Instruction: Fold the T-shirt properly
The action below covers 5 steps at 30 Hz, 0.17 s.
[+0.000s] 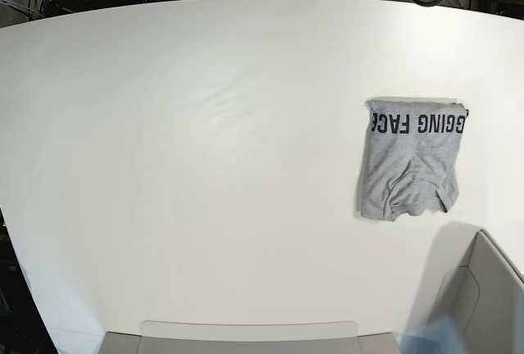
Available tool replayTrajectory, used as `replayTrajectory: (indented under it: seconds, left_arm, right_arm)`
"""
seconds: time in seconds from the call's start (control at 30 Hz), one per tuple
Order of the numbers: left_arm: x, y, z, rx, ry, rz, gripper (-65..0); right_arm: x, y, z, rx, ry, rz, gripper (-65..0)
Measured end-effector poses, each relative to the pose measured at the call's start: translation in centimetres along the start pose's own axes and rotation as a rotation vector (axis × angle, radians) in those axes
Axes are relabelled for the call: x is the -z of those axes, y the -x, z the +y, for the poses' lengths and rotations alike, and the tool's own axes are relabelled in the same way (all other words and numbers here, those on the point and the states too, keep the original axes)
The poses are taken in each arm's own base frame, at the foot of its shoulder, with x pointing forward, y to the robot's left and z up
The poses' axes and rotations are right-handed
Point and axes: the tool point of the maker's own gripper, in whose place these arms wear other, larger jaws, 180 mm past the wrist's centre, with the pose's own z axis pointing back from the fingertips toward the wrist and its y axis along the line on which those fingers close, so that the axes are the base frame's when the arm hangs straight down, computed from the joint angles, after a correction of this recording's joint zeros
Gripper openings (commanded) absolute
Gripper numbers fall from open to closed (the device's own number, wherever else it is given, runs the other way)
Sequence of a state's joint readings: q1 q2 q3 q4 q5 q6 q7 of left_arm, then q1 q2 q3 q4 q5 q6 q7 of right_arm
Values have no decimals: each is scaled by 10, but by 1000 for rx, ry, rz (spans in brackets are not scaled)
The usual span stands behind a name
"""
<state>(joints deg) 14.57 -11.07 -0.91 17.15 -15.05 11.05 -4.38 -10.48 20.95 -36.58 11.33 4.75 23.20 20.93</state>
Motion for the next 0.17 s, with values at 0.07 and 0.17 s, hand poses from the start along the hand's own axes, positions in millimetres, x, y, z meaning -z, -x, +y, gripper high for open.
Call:
replayTrajectory:
  seconds: [0.07, 0.17]
  left_arm:
    - [0, 0, -2, -1, 2, 0, -650]
    - [-1, -1, -10, -8, 15, 1, -650]
  right_arm:
    - [1, -2, 3, -51, -19, 7, -650]
    - [2, -5, 5, -81, -28, 8, -650]
